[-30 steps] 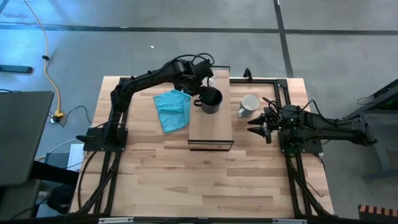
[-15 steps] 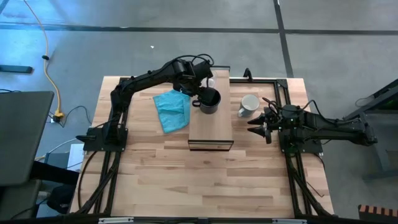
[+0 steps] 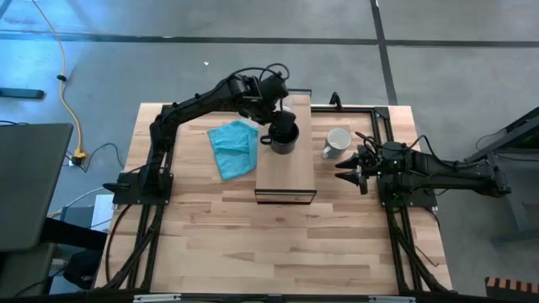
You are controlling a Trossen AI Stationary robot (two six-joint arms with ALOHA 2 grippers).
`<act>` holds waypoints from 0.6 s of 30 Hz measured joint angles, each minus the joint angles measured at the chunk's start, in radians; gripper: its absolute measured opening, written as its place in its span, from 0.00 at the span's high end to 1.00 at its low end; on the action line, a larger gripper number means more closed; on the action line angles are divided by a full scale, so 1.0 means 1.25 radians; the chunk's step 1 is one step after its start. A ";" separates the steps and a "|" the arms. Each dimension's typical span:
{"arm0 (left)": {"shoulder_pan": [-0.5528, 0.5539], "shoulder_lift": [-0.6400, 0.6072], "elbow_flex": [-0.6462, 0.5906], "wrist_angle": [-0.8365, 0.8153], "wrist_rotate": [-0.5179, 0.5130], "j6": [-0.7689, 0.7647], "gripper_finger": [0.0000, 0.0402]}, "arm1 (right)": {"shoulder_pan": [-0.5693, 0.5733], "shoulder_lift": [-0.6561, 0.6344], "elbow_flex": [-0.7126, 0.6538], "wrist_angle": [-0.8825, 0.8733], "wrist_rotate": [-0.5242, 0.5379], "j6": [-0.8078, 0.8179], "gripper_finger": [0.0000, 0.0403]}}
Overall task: Stack small to large cups/mugs on shelf
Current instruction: Put the light blue mug on the shelf
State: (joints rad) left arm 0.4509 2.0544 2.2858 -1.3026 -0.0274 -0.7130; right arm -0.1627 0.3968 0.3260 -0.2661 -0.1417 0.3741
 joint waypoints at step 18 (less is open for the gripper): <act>0.000 -0.149 0.056 0.024 -0.077 0.162 0.52 | 0.000 0.000 0.000 0.003 -0.001 0.118 0.53</act>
State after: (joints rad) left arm 0.4507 1.8684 2.3558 -1.2724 -0.1239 -0.5100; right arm -0.1627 0.3969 0.3260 -0.2623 -0.1428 0.5221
